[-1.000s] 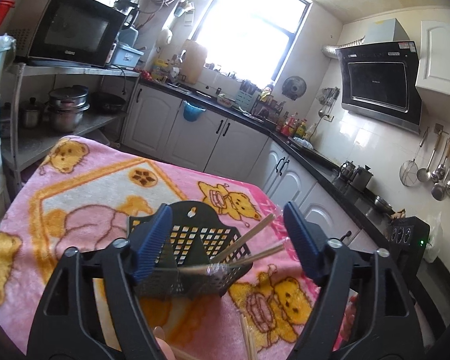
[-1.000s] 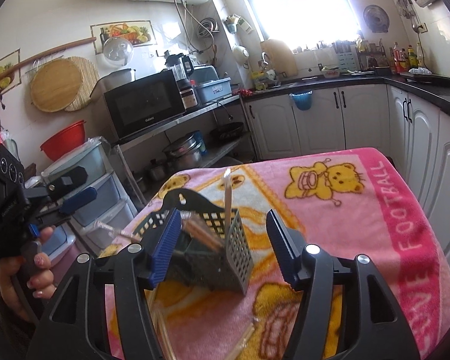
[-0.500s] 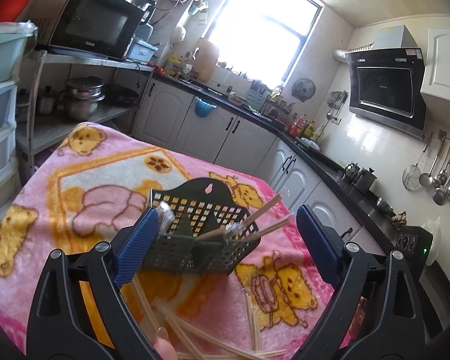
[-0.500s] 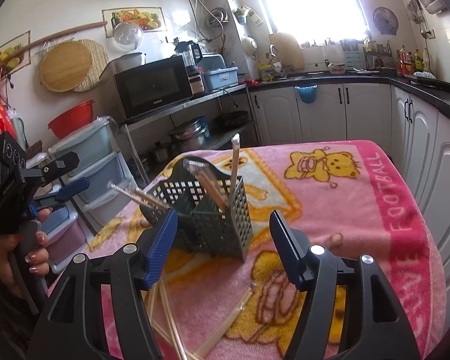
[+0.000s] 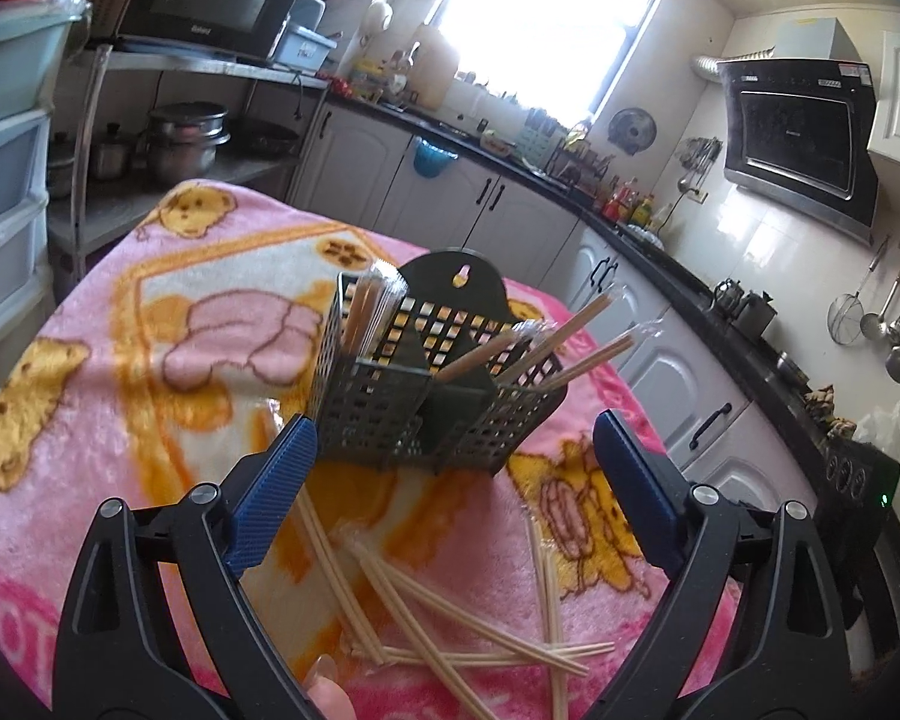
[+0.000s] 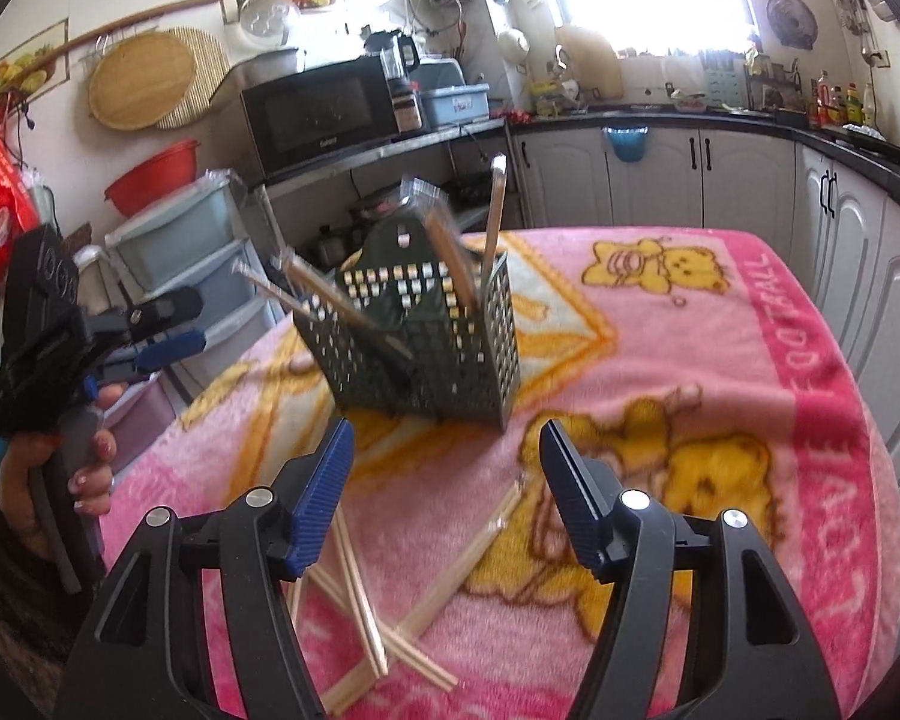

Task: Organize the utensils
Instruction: 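Pull both open tools back and lower them toward the loose chopsticks, then close left tool on a chopstick while right tool grasps another chopstick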

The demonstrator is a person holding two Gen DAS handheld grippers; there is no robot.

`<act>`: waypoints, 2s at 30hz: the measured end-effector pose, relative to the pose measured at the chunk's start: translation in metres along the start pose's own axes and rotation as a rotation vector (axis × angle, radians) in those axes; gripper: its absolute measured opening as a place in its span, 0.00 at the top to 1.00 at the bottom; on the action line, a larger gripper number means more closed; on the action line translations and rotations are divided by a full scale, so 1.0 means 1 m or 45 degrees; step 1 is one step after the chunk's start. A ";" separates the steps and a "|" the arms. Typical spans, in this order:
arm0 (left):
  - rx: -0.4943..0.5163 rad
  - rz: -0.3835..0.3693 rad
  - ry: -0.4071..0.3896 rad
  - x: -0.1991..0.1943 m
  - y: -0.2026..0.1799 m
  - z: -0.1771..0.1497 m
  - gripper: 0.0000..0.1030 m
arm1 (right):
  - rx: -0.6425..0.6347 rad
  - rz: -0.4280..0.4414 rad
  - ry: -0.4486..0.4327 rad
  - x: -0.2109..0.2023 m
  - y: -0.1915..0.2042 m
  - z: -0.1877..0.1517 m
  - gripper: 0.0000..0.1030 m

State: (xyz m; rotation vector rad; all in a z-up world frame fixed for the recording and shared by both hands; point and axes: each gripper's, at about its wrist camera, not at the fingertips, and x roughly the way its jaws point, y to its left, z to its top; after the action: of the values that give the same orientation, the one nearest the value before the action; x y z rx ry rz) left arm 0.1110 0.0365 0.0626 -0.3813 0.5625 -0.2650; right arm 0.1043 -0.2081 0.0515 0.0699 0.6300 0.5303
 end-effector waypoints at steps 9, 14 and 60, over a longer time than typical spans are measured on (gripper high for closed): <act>-0.026 0.024 0.093 0.019 0.011 -0.024 0.17 | 0.066 0.001 0.094 0.003 -0.002 -0.034 0.40; -0.045 0.024 0.158 0.032 0.014 -0.041 0.17 | 0.077 0.002 0.125 0.006 -0.003 -0.045 0.40; -0.136 0.139 0.367 0.100 0.036 -0.068 0.93 | 0.284 0.075 0.179 0.000 -0.025 -0.081 0.93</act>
State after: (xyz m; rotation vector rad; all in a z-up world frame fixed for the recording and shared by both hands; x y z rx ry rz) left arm 0.1594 0.0155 -0.0520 -0.4172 0.8803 -0.1863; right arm 0.0687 -0.2379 -0.0194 0.2639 0.8253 0.5232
